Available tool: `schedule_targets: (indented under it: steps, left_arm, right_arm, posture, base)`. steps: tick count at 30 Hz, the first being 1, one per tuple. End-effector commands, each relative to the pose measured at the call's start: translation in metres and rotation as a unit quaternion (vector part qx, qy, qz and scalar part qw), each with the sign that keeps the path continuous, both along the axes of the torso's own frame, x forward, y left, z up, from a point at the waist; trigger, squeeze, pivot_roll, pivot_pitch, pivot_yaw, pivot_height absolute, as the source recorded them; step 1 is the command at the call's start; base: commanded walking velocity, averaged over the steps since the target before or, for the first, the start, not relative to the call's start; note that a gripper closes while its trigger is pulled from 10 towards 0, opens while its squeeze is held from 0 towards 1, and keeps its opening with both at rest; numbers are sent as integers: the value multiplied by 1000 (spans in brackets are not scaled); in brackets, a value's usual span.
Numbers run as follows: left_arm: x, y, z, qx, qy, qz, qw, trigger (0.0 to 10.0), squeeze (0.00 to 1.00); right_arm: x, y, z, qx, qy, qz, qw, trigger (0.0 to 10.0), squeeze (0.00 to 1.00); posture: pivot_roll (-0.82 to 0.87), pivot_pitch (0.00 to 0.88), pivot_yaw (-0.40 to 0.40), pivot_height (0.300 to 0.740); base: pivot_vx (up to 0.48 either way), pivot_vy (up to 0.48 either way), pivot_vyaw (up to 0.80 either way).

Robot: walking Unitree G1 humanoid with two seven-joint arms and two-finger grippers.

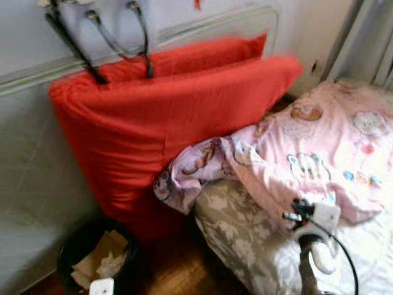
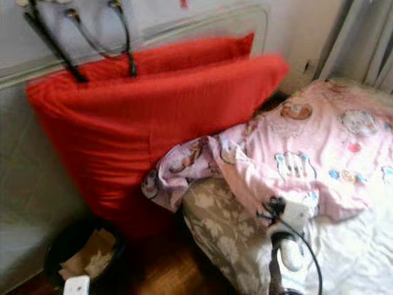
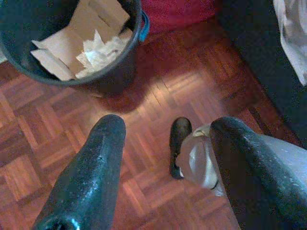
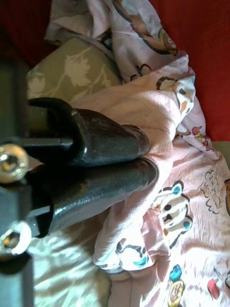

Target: Clean up the room

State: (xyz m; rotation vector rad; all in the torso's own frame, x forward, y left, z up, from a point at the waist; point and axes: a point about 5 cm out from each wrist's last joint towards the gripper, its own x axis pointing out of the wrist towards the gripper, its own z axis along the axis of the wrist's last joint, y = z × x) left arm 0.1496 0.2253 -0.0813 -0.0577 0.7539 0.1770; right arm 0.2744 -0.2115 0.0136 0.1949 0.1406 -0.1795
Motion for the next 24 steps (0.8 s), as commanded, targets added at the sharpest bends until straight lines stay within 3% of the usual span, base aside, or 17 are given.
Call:
schedule_targets:
  steps: [1,17,24]
  left_arm:
    - [-3,2,-1,2,6,4,1000,10000,0]
    - [-6,4,-2,1,12,6,1000,10000,0]
    - [-9,4,-4,1,22,8,1000,10000,0]
  right_arm:
    - [0,-3,2,0,-9,-8,1000,10000,0]
    - [1,3,8,-3,-30,0,1000,10000,0]
    - [0,13,9,-6,-36,25,999,10000,0]
  posture:
    - [85,80,-5,740]
    - [79,84,-6,740]
    - [77,86,-11,740]
  base:
    - [-277,0,0]
    - [-276,0,0]
    - [0,0,0]
